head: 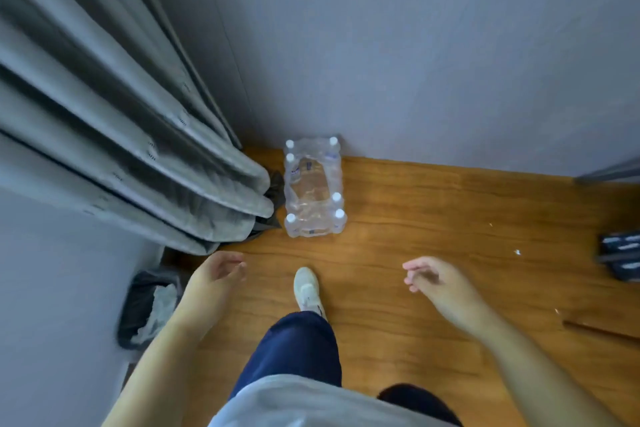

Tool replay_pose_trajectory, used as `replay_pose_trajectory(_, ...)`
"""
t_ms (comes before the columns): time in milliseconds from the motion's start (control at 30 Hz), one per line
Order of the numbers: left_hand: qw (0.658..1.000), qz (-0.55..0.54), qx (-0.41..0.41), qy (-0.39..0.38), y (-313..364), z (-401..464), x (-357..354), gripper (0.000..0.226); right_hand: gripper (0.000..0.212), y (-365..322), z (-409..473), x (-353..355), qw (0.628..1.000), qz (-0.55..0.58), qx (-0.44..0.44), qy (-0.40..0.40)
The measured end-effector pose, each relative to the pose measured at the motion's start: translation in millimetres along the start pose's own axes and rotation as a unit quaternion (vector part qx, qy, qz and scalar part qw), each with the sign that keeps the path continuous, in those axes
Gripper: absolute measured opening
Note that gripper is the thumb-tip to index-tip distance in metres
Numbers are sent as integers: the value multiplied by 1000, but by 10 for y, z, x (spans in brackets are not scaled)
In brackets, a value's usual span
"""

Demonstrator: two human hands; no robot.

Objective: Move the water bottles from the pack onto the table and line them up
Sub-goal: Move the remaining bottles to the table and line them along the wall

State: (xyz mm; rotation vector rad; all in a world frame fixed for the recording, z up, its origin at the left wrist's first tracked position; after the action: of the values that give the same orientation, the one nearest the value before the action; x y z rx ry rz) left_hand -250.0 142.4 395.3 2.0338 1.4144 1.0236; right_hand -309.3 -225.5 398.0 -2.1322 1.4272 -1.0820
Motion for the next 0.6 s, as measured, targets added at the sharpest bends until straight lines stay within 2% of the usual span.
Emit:
replay_pose_trajectory(167, 997, 70, -16, -30, 528, 1121, 84, 10, 20, -660, 1129, -170, 999, -8, 1, -36)
replay_pose_trajectory(300, 995, 83, -36, -28, 608, 1897, -31, 10, 19, -924, 2089, -412, 999, -4, 9, -54)
replay_pose_trajectory(400, 998, 59, -31, -10, 453, 2456, -191, 12, 31, -905, 2929, -709, 997, -26, 37, -58)
replay_pose_trajectory(600, 998, 10, -52, 38, -241, 3581, -515, 8, 27, -595, 4725, -1455, 991, -99, 89, -25)
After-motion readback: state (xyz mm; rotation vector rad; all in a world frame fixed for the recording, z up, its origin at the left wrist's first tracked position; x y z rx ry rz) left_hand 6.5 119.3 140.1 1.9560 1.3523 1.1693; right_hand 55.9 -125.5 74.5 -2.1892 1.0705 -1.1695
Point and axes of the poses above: each hand's wrist, its own z-axis towards the middle knuckle, its own x-axis out of the back of the hand, y = z × x, the point moved 9 cm from there along z, towards the middle knuckle, and after that the axes turned 3 degrees about -y, right-handed, at the moved point
